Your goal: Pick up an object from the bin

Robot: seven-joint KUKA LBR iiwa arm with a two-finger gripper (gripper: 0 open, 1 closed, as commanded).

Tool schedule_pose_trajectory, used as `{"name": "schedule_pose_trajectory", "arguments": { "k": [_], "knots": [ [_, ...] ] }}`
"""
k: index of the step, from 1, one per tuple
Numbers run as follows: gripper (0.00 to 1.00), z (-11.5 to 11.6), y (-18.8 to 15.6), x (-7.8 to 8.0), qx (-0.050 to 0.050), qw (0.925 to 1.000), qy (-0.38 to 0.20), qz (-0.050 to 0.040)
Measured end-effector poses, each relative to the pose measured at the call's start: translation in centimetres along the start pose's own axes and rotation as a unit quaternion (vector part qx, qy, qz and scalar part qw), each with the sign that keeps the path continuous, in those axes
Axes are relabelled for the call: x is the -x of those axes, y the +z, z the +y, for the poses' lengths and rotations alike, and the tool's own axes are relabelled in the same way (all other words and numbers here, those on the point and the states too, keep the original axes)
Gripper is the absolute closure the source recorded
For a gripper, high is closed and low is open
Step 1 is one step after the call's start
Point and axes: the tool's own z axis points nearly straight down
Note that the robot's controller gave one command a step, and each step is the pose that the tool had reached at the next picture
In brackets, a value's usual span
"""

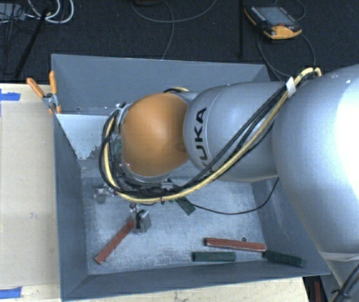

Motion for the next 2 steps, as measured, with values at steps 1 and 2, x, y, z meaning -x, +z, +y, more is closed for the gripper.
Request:
{"name": "schedule_pose_trajectory", "arguments": {
  "k": [1, 2],
  "knots": [
    [0.00, 1.23, 3.94, -4.93, 0.001, 1.0000, 0.003, 0.0055],
    [1.00, 1.07, 3.68, -4.64, -0.001, 1.0000, 0.005, 0.0018]
  ]
}}
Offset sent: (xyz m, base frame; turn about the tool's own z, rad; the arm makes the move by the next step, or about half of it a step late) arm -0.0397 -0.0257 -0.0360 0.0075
